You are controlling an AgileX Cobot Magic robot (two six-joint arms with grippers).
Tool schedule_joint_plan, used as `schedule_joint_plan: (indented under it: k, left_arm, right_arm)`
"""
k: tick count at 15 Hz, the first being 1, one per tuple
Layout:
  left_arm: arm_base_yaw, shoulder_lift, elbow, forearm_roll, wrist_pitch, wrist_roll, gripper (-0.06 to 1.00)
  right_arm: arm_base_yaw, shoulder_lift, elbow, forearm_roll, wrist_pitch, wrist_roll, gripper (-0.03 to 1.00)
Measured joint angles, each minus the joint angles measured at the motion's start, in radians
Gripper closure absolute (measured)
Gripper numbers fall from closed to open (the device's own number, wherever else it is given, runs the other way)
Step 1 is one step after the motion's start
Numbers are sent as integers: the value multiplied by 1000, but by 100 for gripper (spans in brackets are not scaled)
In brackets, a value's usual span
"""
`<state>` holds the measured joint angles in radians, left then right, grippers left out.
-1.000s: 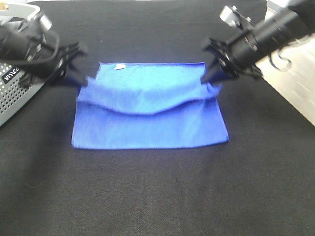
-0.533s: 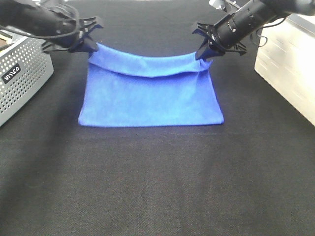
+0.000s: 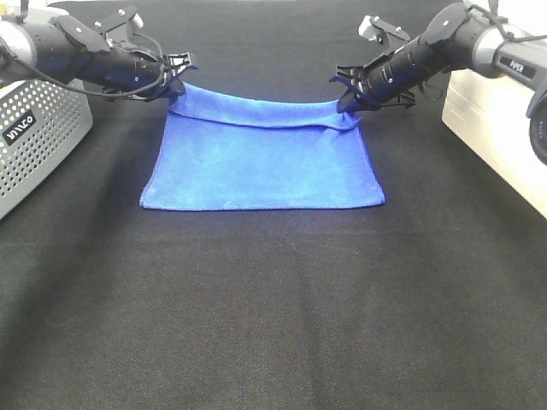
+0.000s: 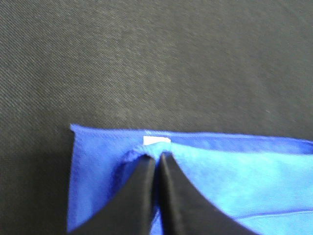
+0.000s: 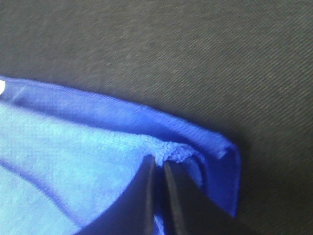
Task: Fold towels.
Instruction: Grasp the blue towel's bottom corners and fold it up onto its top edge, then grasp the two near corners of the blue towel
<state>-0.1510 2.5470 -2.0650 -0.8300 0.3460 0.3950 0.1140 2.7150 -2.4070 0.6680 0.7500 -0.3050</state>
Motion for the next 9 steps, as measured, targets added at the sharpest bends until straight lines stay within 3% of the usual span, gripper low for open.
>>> schedule_joint_plan:
  k: [1,3,4,6,9]
  left_arm:
    - [0,2,-1,0,-1,5,72]
    - [0,2,-2,1,-1,16,39]
    - [0,0,-4,11,18,19,29]
    - [3,-14,-7,53,103,19,22]
    - [38,-57,-7,86,313,6,25]
  right_arm:
    - [0,3,-1,-1,-10,0,84]
    - [0,3,-2,-3,-21,26,50]
    - [0,-2,-2,-18,-9,45,32]
    - [0,-38,-2,-104,113,48,17]
    - [0,-95,-6,-175,247,64,15]
